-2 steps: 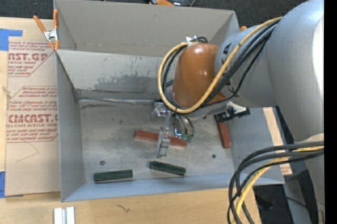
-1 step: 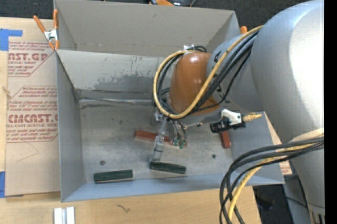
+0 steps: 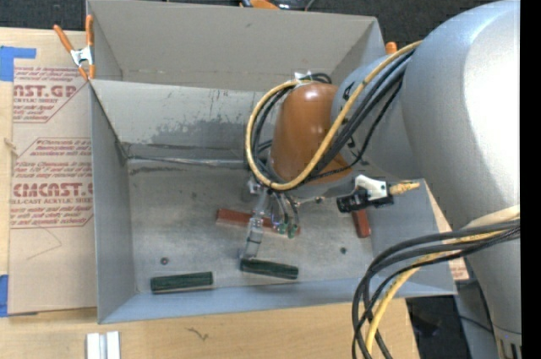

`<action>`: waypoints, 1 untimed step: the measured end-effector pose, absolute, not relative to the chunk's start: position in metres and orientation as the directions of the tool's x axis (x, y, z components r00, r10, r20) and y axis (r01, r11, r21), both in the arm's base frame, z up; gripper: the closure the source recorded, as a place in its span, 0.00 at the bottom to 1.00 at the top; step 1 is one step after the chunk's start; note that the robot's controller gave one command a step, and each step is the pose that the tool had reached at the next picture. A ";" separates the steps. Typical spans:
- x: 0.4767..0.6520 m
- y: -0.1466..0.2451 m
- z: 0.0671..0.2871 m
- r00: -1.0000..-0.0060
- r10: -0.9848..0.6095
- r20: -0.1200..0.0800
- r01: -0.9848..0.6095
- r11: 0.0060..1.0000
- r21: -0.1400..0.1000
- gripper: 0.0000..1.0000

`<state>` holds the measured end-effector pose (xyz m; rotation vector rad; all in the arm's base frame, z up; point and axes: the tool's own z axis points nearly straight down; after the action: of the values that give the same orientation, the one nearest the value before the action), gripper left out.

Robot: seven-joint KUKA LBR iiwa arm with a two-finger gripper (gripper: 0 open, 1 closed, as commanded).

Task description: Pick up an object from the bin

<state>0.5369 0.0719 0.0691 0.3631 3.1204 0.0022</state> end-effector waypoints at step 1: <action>0.537 0.072 0.070 -0.973 0.230 -0.001 0.230 0.973 0.002 1.00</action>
Offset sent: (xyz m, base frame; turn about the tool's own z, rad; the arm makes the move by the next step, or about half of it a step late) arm 0.0000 0.0000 0.0000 0.0000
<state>0.5373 0.0719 0.0698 0.3632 3.1193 0.0028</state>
